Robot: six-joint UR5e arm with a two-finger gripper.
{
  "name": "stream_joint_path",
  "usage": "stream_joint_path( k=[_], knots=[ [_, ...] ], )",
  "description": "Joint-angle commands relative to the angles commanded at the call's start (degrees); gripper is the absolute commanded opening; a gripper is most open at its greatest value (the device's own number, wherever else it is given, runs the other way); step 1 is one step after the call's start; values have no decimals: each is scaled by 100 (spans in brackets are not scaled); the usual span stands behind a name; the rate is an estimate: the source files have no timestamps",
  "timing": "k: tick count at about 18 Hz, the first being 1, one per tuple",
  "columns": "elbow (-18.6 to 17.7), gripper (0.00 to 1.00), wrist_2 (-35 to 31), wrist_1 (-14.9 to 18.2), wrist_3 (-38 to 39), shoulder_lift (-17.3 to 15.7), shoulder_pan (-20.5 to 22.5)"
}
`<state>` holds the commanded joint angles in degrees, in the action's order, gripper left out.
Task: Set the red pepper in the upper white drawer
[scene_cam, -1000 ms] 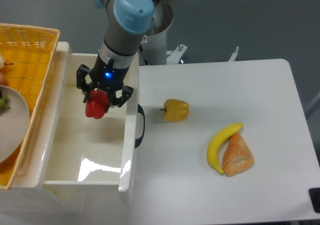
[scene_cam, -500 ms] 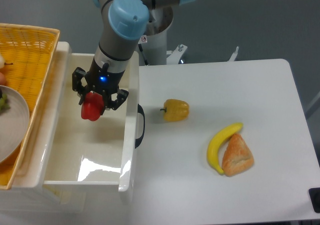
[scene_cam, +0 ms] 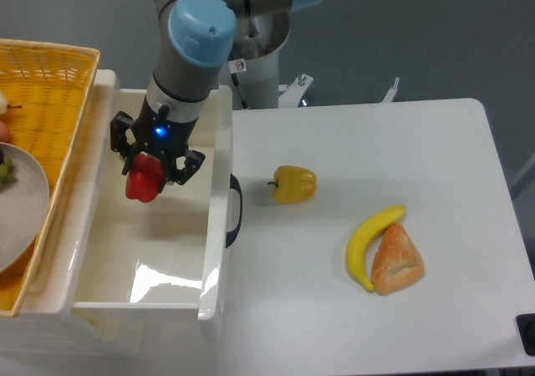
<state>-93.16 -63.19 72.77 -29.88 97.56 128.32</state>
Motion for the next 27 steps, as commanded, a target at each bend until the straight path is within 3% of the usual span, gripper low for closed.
stream_joint_path(
  k=[9,19,27],
  knots=[
    [44,61,9,0,0,97,-88],
    [114,75,9,0,-18,141,-114],
    [158,75,9,0,-35,79,-18]
  ],
)
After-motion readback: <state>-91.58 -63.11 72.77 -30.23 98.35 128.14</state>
